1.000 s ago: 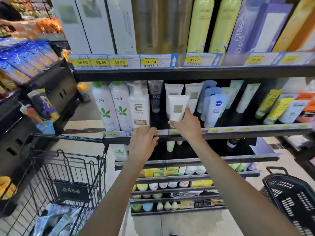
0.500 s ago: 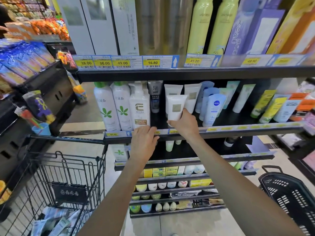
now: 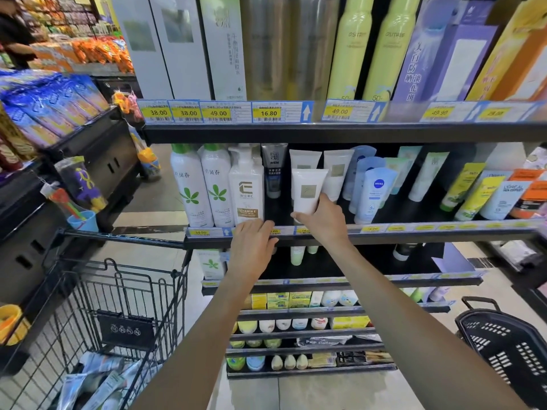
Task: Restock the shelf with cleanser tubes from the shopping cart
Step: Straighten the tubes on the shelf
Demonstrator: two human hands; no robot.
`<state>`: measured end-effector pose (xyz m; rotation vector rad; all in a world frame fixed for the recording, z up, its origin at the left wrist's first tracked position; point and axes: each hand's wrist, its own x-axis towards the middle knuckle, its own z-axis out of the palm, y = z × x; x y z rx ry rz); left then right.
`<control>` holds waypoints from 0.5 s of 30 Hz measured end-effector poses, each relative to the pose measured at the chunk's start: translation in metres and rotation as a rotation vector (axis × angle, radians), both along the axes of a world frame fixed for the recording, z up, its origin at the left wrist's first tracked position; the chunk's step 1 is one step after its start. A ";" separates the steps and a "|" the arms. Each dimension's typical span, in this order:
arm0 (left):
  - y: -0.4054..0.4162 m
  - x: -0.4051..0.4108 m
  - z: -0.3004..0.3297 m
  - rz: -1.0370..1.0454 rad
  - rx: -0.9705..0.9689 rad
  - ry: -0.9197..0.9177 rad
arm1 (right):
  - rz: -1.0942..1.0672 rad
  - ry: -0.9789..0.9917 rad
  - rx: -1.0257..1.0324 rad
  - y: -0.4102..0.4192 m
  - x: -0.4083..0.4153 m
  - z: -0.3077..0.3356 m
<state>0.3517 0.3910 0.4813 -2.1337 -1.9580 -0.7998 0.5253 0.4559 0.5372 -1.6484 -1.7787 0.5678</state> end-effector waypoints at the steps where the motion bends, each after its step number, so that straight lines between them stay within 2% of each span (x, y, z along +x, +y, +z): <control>1: -0.001 0.000 0.002 -0.001 -0.017 -0.005 | 0.009 0.002 -0.001 -0.001 0.001 0.000; 9: -0.013 0.001 0.013 -0.009 -0.091 -0.082 | 0.046 0.011 0.083 -0.027 0.023 -0.005; 15: -0.052 0.000 0.011 0.104 -0.001 -0.070 | 0.236 -0.216 0.259 -0.075 0.030 -0.021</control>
